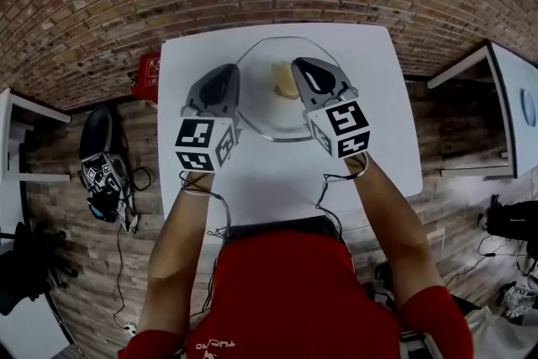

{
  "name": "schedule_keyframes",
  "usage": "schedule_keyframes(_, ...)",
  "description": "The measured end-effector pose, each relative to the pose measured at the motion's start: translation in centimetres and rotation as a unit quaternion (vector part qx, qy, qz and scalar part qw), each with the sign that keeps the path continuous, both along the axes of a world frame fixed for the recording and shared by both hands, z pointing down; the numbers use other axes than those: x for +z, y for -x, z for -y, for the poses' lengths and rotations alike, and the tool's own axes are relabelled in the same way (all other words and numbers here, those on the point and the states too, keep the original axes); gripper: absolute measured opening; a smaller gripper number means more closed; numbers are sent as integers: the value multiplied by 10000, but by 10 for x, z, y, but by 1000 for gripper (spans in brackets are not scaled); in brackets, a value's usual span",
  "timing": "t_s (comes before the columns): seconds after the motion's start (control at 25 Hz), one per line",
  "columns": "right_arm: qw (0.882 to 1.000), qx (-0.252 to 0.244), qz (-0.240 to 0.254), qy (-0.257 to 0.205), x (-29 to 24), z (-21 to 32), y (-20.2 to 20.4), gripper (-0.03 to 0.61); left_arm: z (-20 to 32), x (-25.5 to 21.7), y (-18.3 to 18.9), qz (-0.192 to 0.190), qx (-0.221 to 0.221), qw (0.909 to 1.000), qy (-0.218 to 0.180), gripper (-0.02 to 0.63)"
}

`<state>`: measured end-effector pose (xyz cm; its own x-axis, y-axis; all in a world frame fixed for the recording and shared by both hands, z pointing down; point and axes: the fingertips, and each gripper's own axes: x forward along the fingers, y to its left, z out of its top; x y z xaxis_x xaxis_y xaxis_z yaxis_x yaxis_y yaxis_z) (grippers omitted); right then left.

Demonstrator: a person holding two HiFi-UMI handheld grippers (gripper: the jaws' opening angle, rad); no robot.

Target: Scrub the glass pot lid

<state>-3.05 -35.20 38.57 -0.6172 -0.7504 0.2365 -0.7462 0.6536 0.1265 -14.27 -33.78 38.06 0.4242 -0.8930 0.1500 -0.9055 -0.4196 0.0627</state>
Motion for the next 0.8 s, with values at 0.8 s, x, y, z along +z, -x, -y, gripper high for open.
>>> schedule_keyframes(0.8, 9697, -7, -1242, 2102, 143, 51, -5, 160, 43, 139, 9, 216, -221, 9679, 2494, 212)
